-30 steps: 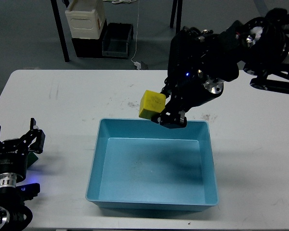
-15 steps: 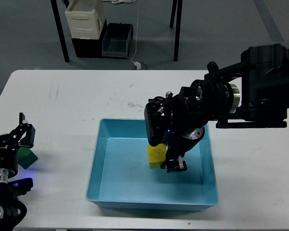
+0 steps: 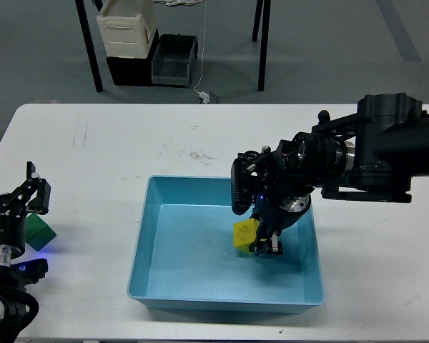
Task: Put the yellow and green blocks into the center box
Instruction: 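Lower the yellow cube into the bin and open the right gripper, then raise the right gripper out of the bin and withdraw it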
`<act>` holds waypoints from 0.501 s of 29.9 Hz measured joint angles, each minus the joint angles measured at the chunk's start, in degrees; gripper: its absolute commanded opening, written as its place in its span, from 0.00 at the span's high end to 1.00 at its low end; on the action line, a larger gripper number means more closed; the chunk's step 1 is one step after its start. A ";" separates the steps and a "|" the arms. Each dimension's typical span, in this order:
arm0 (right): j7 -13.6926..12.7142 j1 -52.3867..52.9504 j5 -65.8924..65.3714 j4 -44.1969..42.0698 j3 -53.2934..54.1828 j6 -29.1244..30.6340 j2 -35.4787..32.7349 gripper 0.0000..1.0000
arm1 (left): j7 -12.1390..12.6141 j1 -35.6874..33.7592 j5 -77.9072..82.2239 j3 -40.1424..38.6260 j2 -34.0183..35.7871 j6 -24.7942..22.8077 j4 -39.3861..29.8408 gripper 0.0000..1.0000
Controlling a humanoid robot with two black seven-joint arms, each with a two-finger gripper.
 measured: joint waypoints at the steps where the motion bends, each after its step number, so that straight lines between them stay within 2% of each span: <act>1: 0.00 -0.12 0.52 -0.16 0.05 0.00 0.00 0.03 | 0.15 -0.22 -0.03 -0.01 0.06 0.00 0.00 0.00; 9: 0.01 0.24 4.84 -0.85 3.11 -0.68 -0.34 0.03 | 0.71 -1.46 -0.05 -2.12 1.13 0.00 0.07 0.00; 15: 0.01 1.54 10.38 -0.81 11.52 -1.19 -5.90 0.03 | 0.76 -2.47 0.34 -1.68 5.97 0.87 0.09 0.00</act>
